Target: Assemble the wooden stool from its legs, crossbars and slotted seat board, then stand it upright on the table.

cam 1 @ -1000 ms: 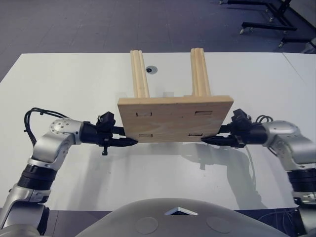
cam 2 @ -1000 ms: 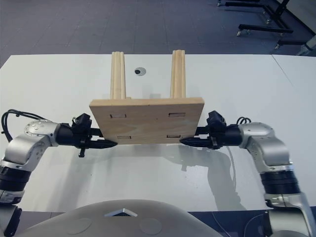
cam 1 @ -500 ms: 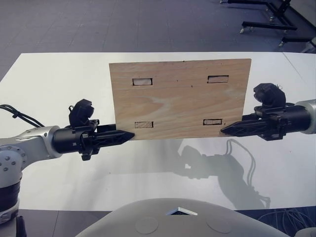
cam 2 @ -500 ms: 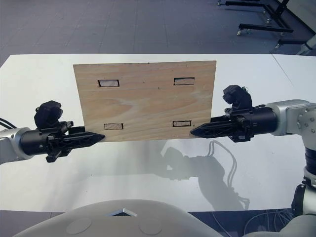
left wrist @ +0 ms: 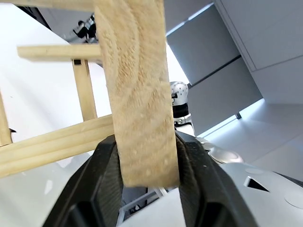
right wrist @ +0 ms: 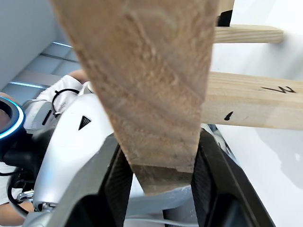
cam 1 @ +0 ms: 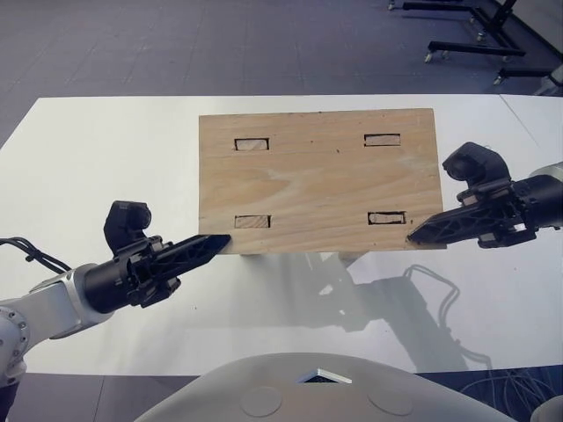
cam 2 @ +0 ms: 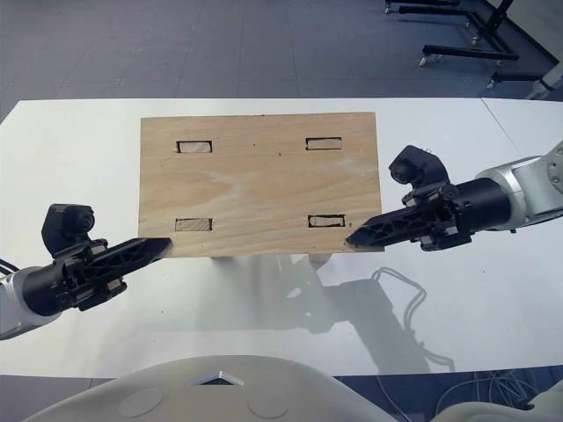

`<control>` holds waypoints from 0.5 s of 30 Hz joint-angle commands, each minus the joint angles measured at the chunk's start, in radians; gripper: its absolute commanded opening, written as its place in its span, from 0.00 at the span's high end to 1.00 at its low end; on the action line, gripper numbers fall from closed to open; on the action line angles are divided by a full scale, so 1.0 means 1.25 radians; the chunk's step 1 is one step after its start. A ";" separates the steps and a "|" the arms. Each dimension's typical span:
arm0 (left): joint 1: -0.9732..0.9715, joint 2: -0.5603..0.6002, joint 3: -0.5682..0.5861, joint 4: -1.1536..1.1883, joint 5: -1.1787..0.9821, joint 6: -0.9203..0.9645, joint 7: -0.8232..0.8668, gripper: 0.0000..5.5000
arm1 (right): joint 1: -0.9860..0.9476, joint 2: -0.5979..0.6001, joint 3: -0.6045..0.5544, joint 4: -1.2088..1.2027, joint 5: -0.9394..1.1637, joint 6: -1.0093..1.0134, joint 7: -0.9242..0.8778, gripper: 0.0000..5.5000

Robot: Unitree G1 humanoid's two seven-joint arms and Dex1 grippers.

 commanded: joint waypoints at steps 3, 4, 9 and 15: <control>-0.026 0.009 0.015 0.060 0.009 0.026 0.050 0.53 | 0.030 0.053 -0.059 0.063 0.041 -0.011 -0.160 0.48; -0.021 0.009 0.018 0.060 0.009 0.029 0.050 0.50 | 0.039 0.057 -0.071 0.071 0.057 -0.015 -0.180 0.44; -0.007 0.008 0.032 0.057 0.009 0.042 0.051 0.36 | 0.094 0.056 -0.112 0.114 0.158 -0.052 -0.271 0.27; -0.004 0.003 0.069 0.026 0.050 0.026 0.067 0.25 | 0.312 0.073 -0.273 0.023 0.244 -0.192 -0.355 0.06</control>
